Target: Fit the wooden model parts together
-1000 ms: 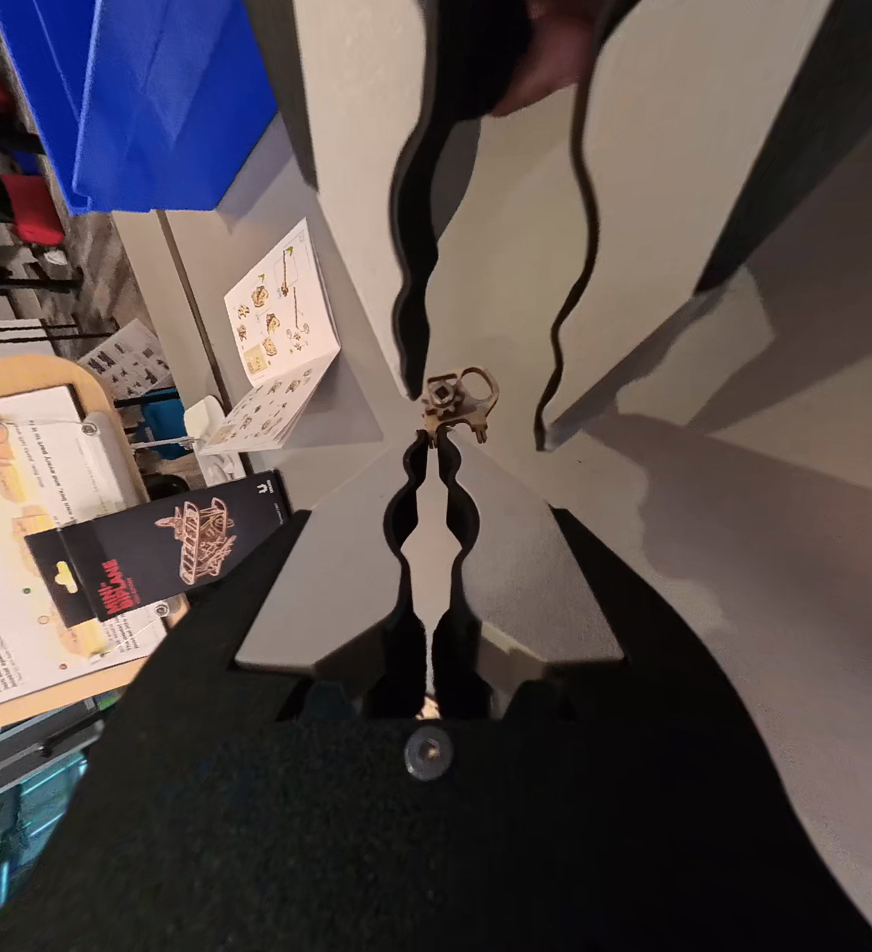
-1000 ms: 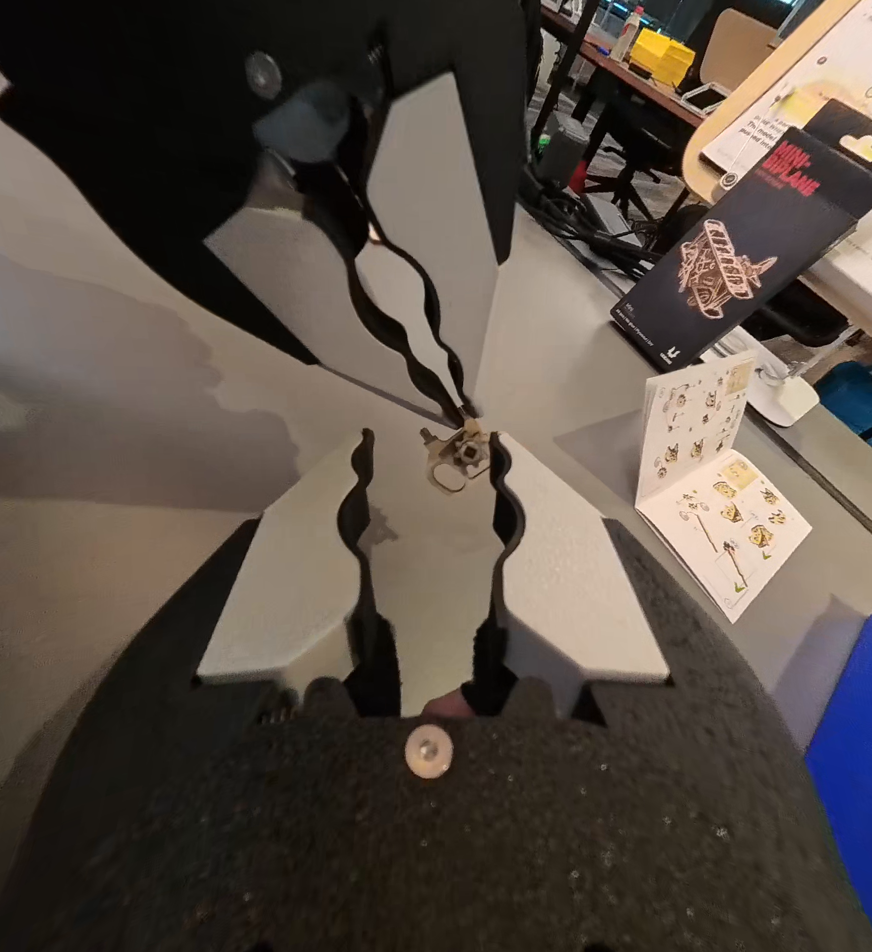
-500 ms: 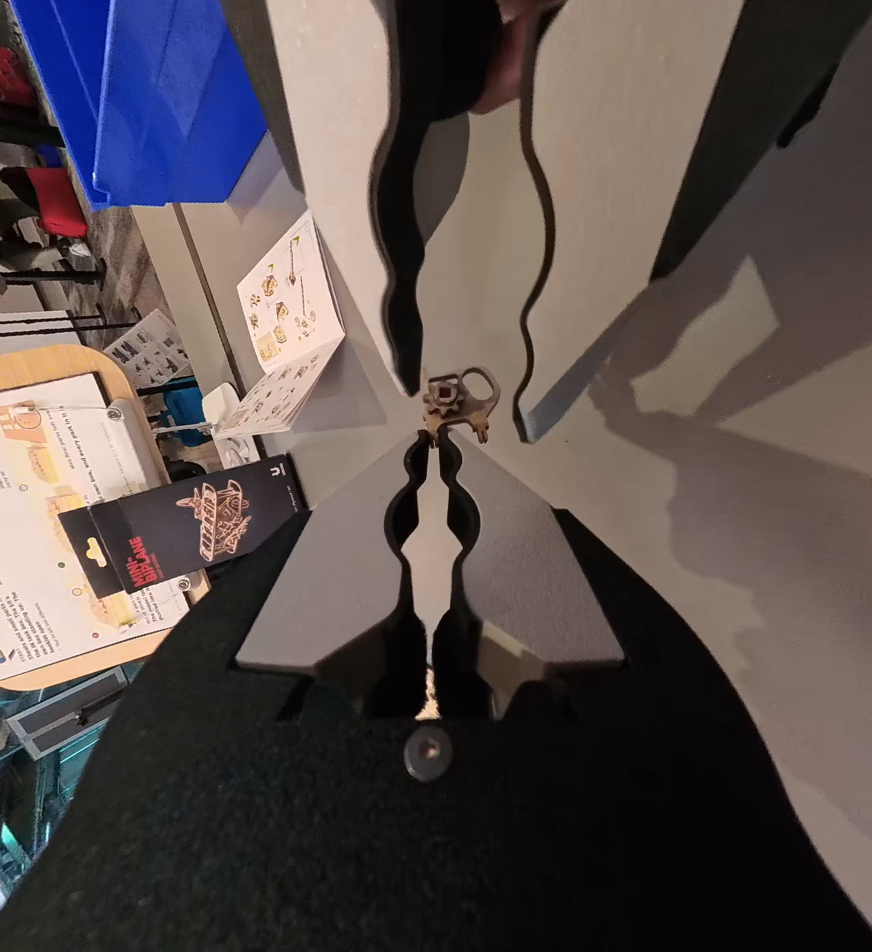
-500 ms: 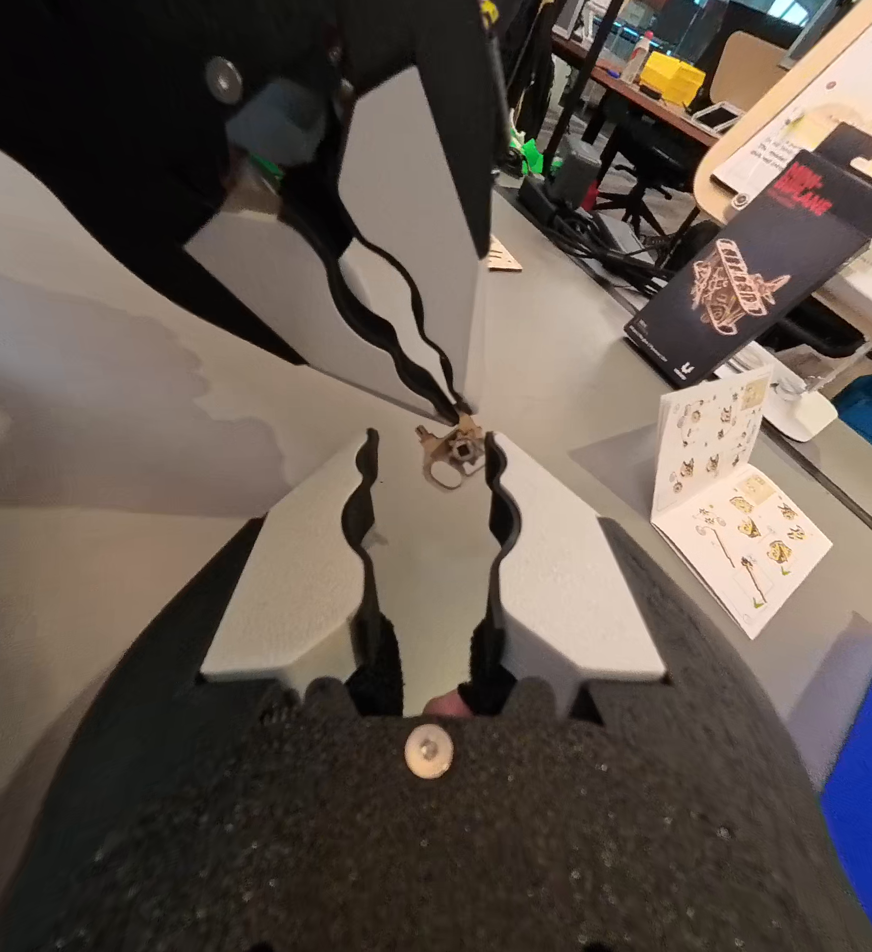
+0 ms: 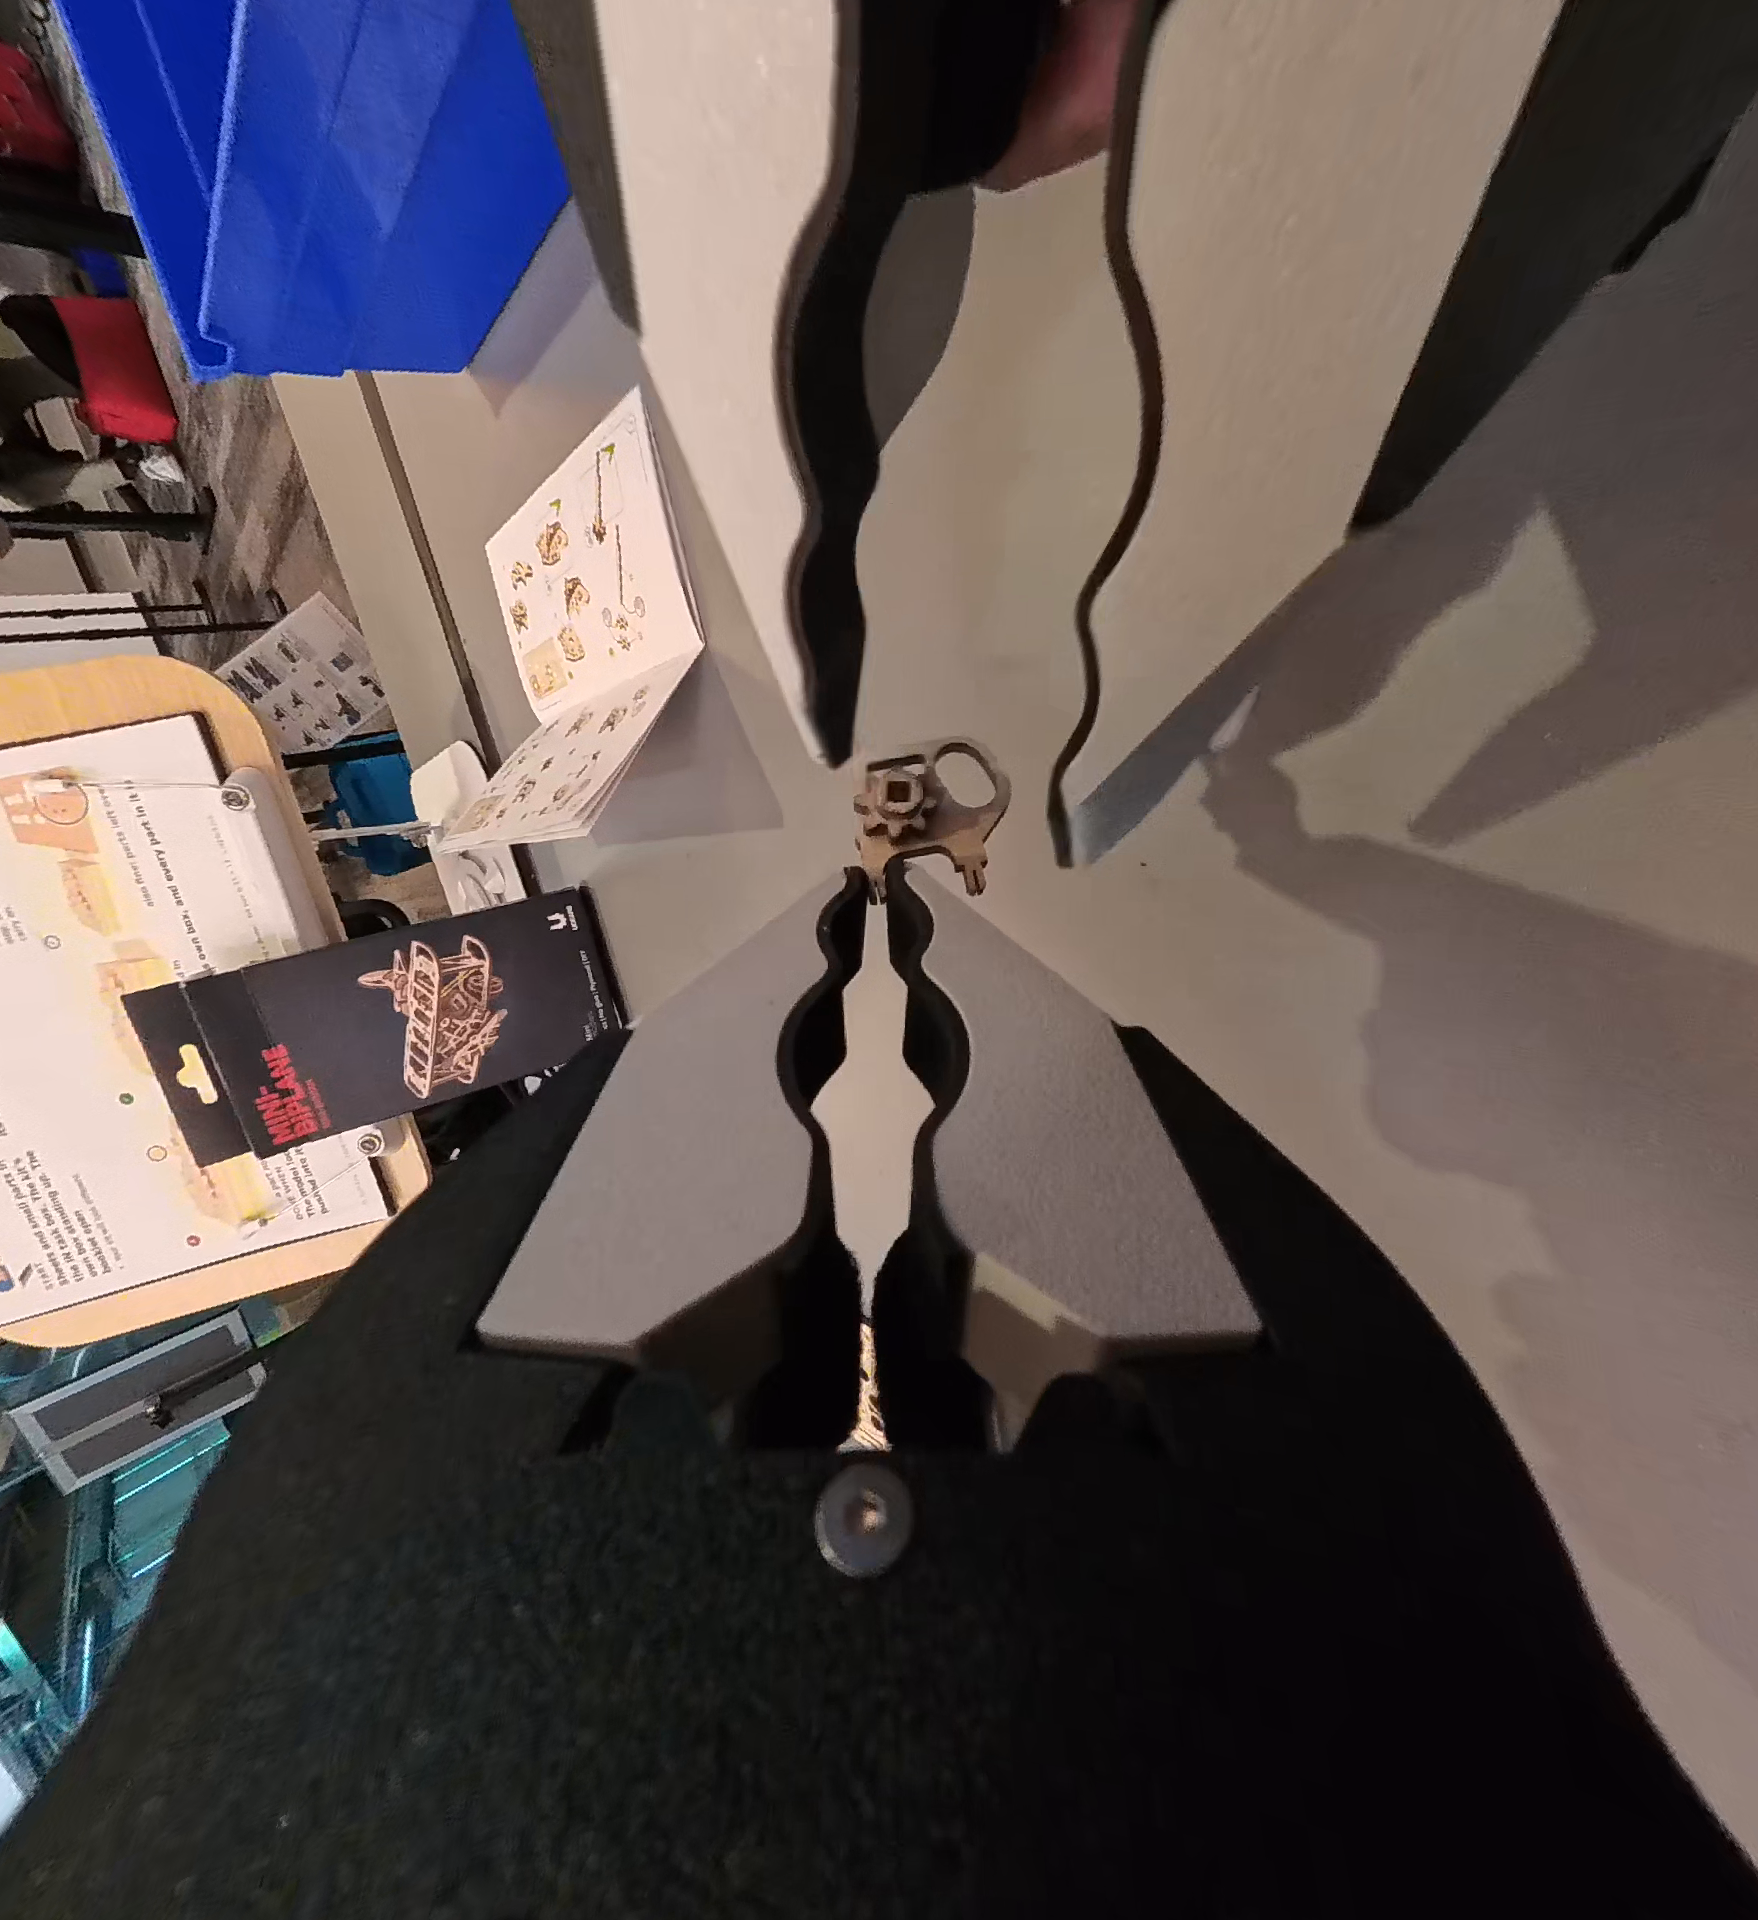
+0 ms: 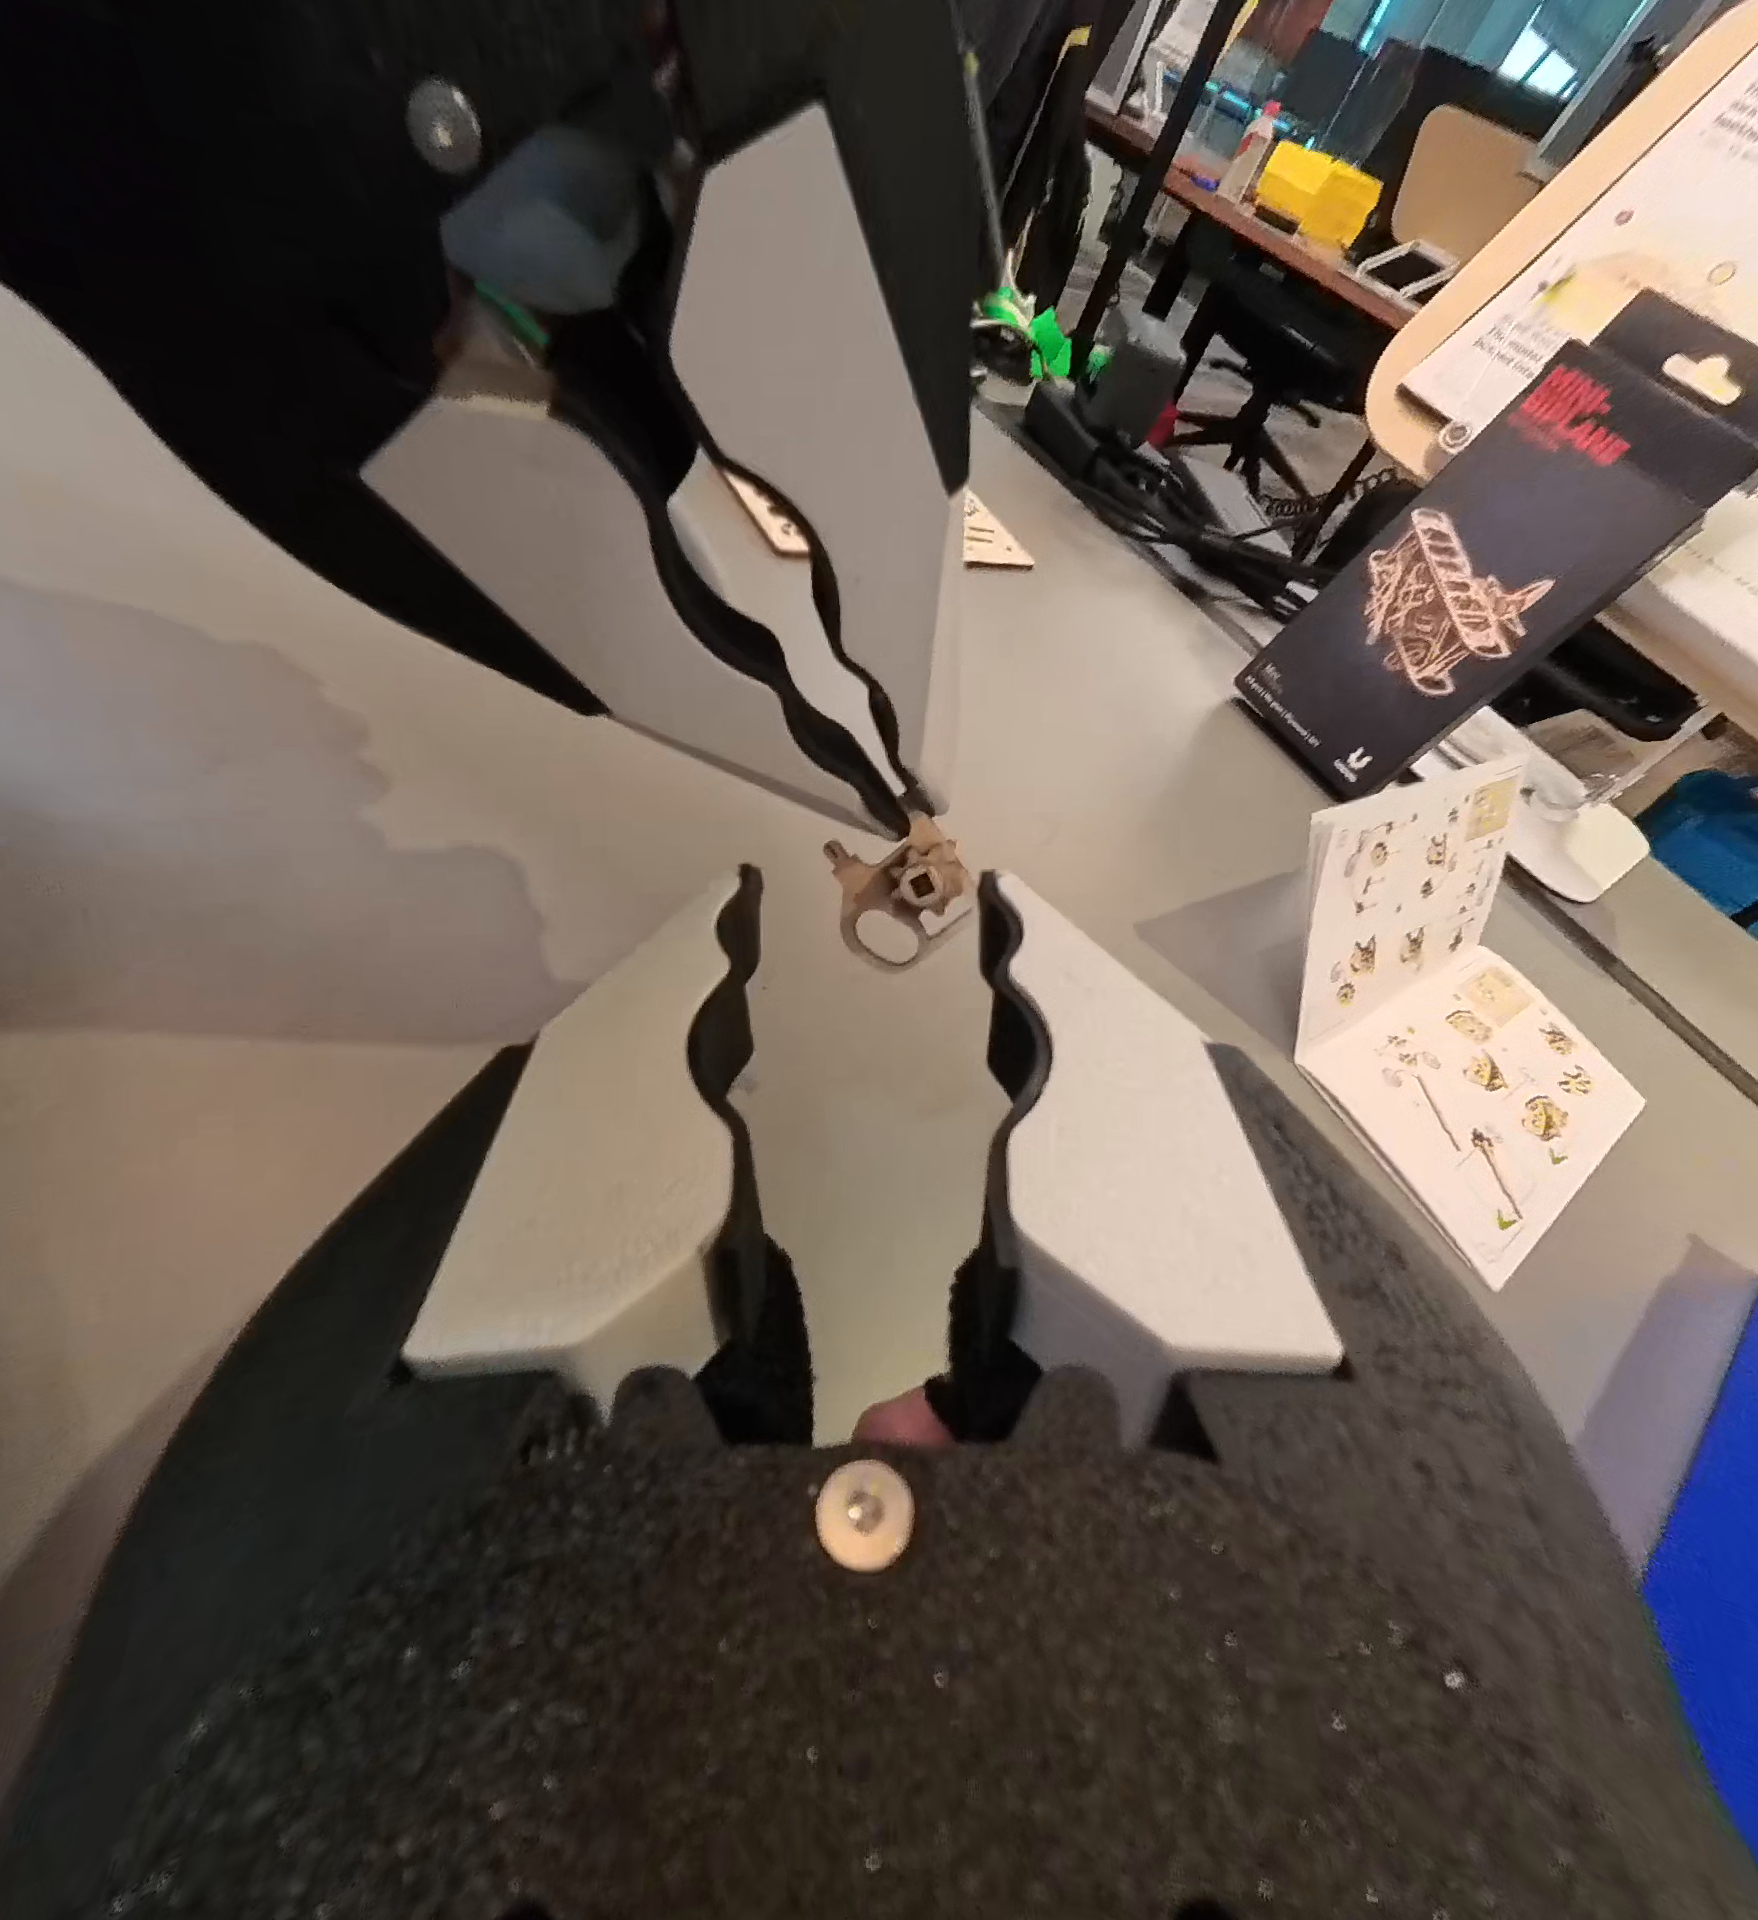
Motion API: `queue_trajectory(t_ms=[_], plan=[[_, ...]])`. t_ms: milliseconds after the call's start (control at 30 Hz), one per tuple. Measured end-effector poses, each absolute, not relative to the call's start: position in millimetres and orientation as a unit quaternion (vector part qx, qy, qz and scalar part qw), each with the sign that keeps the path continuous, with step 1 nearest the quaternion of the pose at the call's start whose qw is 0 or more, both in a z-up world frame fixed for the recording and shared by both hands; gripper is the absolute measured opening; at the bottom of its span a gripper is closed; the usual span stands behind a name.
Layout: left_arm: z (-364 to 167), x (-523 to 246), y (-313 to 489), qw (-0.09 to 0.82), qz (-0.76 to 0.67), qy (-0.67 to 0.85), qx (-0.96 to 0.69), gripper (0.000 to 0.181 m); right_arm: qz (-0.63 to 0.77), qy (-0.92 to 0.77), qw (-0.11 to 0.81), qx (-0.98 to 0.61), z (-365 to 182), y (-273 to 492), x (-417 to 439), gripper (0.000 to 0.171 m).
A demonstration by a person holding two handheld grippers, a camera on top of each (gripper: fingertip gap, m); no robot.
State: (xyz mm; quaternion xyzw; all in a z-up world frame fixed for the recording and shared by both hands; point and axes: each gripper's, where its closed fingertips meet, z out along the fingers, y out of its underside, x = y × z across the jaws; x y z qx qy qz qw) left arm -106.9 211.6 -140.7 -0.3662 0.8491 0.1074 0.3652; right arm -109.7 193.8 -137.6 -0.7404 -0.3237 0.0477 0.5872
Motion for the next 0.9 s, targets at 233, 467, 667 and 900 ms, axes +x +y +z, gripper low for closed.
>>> queue_trajectory(t_ms=[233, 467, 667, 900], plan=[[-138, -107, 212, 0.372, 0.109, 0.845, -0.369, 0.001, 0.058, -0.329, 0.573, -0.749, -145, 192, -114, 0.042], [-130, -104, 212, 0.402, 0.110, 0.835, -0.358, 0.001, 0.062, -0.331, 0.571, -0.749, -145, 190, -113, 0.035], [-111, -105, 213, 0.509, 0.160, 0.810, -0.244, 0.002, 0.117, -0.271, 0.611, -0.735, -119, 187, -97, 0.040], [-94, -118, 184, 0.579, 0.167, 0.795, -0.073, 0.001, 0.237, -0.298, 0.613, -0.692, -97, 171, -110, 0.046]])
